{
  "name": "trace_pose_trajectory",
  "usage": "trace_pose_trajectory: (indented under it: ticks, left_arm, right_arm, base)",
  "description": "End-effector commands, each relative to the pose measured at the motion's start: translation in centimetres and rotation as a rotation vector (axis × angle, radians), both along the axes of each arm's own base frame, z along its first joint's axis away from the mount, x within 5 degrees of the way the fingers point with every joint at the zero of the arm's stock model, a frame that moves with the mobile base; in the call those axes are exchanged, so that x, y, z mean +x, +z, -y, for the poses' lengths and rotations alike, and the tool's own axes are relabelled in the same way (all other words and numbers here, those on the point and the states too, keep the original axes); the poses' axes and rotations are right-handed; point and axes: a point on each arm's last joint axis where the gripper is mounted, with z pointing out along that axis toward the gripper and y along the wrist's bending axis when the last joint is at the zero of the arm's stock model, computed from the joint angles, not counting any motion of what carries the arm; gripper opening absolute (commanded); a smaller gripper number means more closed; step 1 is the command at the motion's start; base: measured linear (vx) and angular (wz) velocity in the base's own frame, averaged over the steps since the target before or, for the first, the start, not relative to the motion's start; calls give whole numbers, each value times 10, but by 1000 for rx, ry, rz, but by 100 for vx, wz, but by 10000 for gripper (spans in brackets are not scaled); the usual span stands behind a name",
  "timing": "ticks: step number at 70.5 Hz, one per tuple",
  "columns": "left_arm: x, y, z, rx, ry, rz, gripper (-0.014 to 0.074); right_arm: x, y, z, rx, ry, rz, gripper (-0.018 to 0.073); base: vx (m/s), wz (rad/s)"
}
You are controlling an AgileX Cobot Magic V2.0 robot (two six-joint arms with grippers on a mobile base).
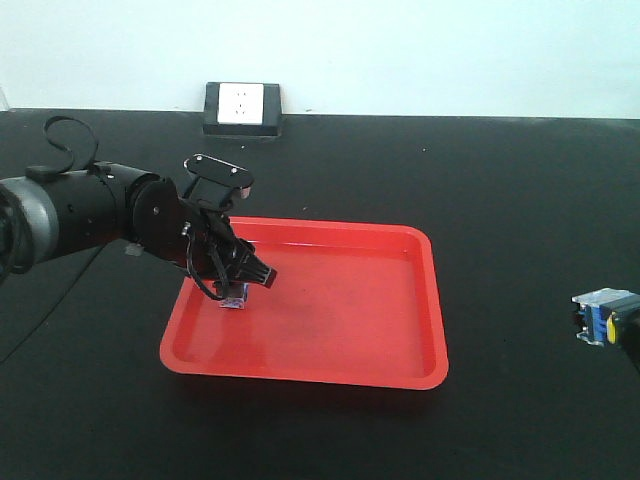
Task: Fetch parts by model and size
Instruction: 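Open the left gripper and withdraw it from the tray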
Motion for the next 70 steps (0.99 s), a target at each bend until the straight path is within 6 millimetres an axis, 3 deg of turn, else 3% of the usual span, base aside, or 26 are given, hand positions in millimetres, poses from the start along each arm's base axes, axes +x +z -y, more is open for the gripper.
trace_pose_trajectory:
  ticks: [1, 17, 28, 41, 56, 62, 70]
  left_arm:
    - [5, 26, 4, -68, 20, 103, 197]
    - [6, 23, 5, -95, 50, 85, 416]
    - [4, 36, 4, -129, 71, 123, 519]
    - [-17, 97, -6, -185, 49, 276, 534]
    - [-69, 181, -29, -250, 12, 479, 534]
    - [-96, 201, -41, -267, -2, 556, 534]
    - [-134, 209, -58, -302, 1, 619, 534]
  right_arm:
    - [1, 17, 1, 25, -9, 99, -10]
    - [1, 17, 1, 25, -9, 99, -10]
    - [1, 17, 1, 25, -9, 99, -10]
    - [1, 17, 1, 25, -9, 99, -10]
    - [1, 17, 1, 25, -9, 99, -10]
    - [1, 17, 1, 25, -9, 100, -10]
    - [1, 17, 1, 25, -9, 100, -10]
  base:
    - [0, 0]
    - [0, 0]
    - [0, 0]
    - [0, 0]
    - [0, 0]
    - [0, 0]
    - [0, 0]
